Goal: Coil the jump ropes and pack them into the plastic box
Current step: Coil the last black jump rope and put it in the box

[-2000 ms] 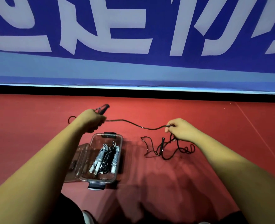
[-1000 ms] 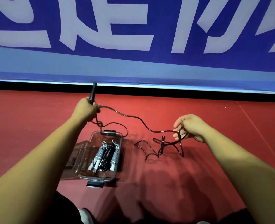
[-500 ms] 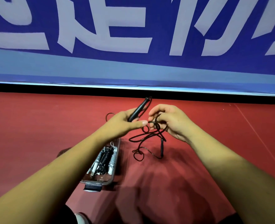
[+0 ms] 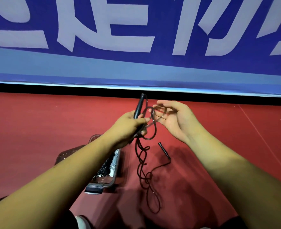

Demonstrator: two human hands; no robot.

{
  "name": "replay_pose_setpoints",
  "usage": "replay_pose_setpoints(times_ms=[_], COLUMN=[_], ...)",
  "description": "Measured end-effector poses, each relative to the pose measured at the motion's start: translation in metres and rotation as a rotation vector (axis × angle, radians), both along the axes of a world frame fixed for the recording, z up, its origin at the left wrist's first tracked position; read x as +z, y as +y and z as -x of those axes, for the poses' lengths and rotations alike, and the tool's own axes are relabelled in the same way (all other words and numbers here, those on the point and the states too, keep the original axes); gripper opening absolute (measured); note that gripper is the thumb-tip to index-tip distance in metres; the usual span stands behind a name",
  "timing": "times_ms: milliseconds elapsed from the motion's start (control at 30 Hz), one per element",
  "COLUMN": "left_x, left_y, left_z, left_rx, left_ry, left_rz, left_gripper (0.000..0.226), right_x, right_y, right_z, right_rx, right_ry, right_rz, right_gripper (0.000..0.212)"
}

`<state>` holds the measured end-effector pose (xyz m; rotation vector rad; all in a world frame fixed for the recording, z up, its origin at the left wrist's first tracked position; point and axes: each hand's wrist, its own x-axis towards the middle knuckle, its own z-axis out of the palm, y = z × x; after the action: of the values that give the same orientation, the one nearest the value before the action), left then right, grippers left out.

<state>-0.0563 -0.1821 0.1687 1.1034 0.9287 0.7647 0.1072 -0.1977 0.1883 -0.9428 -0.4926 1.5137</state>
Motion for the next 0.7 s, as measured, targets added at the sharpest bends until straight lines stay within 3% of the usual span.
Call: replay_pose_setpoints(times_ms=[100,200,267,333,467,600,700], left_x=[0.007,0.011,0.013,0.014,0.014,0.014,0.007], left_y=[0.007,0.016,0.024,0.032,0.045,0.055,0.065], left_z=[0.003,0.012,0.018,0.025,0.042,0.056,0.068], left_rx=[0.157,0.249,0.306,0.370,0.505,0.623,0.697], left_ry=[-0.201,-0.287,-0.297,-0.300,-0.329,-0.251,-0.115], left_rz=[0.165,0.192,0.174,0.165,0.176,0.109,0.039], left_gripper=[0.028,0.021,0.023,0.027,0.024,0.021,0.017], right_x=[-0.023,-0.047,-0.053,-0.054,-0.054,-0.062,-0.061], right_y=[-0.003,-0.022,-0.029,-0.030,-0.028,-0.025,-0.019], right_z=[0.001,0.013,0.020,0.025,0.030,0.023,0.012], right_rx=[0.127,0.623,0.834,0.878,0.846,0.959,0.847], right_ry=[-0.167,-0.454,-0.364,-0.282,-0.444,-1.058,-1.240], right_rz=[0.173,0.190,0.116,0.079,0.074,0.001,0.005], right_gripper=[0.044,0.053,0.048,0.041,0.034,0.017,0.020])
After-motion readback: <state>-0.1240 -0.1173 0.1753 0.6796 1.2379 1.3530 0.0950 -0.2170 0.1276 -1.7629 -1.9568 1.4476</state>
